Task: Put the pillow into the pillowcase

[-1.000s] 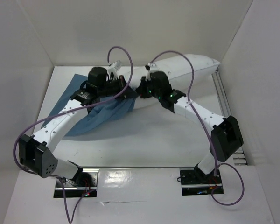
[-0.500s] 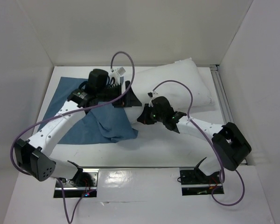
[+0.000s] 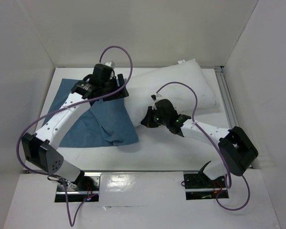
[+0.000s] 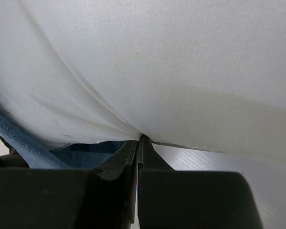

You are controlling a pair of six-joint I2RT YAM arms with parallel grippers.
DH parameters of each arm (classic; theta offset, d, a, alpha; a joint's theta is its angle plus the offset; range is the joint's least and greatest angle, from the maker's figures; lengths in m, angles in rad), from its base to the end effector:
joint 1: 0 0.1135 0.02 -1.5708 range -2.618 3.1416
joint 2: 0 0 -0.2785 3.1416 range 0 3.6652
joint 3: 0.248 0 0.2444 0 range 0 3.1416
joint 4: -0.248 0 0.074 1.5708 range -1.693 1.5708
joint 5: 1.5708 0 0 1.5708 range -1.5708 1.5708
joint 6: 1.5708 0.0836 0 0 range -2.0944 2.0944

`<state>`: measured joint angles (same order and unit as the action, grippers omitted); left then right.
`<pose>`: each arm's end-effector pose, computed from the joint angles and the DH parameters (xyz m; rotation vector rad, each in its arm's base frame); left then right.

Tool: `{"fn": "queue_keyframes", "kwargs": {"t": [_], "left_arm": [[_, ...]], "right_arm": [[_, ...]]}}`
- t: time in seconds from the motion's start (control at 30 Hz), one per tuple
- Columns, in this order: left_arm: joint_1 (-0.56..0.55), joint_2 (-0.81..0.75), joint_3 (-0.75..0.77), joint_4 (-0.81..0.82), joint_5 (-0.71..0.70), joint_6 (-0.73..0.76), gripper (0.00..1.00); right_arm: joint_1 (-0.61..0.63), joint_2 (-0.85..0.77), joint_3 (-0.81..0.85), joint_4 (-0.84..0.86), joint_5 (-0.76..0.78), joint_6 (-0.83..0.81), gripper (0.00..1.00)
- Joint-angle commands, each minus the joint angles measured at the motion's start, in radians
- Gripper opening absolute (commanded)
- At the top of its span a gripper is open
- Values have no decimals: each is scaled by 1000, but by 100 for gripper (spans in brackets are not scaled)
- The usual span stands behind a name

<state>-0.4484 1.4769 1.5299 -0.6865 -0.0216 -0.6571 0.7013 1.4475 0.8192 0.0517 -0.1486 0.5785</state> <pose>0.3201 -0.1520 0.3699 -0.2486 2.2544 -0.5820 0.2549 0.2314 0.2137 -0.2317 2.2688 0.8743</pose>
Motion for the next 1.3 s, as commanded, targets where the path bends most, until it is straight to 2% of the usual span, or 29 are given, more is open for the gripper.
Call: {"fn": "queue_keyframes", "kwargs": {"t": [0.0,0.03,0.1,0.17,0.23,0.27,0.3,0.4,0.47,0.6,0.63,0.77,0.83,0.93,1.03,1.13,1.2,1.23,1.27], "left_arm": [[1,55,33,-59,-147,-16,75],[1,66,24,-59,-147,-16,73],[1,81,24,-59,-130,-26,62],[1,99,35,-59,-95,-26,37],[1,123,67,-59,-69,-15,18],[1,144,103,-59,-48,-4,3],[-9,145,122,-59,-35,-4,0],[-23,186,192,-50,17,16,0],[-59,212,295,-50,52,25,0],[-101,302,482,-22,196,25,0],[-114,322,566,-10,269,7,0],[-136,419,746,34,449,-55,0],[-136,439,759,70,506,-78,0],[-124,451,722,87,465,-61,0],[-60,497,676,102,446,-35,0],[10,529,658,81,408,8,0],[43,542,658,68,385,42,17],[54,542,658,41,385,78,27],[75,571,674,25,385,95,50]], "right_arm": [[13,-44,43,-19,26,-16,0],[13,-44,43,-19,26,-16,0],[13,-44,43,-19,35,-16,0],[13,-44,43,-19,35,-16,0],[13,-44,52,-19,35,-16,0],[13,-44,52,-19,35,-16,0],[24,-44,61,-19,35,-16,0],[33,-33,86,-19,46,-25,0],[70,-21,124,-19,89,-25,0],[133,5,221,-9,194,-43,0],[144,14,247,14,213,-43,0],[165,-7,265,59,305,-34,0],[165,-7,265,94,357,-25,0],[165,23,256,177,425,-16,0],[165,114,299,238,449,-29,0],[165,207,382,214,452,-66,0],[165,238,432,159,422,-89,0],[165,247,443,137,422,-106,4],[165,248,452,90,422,-123,10]]}}
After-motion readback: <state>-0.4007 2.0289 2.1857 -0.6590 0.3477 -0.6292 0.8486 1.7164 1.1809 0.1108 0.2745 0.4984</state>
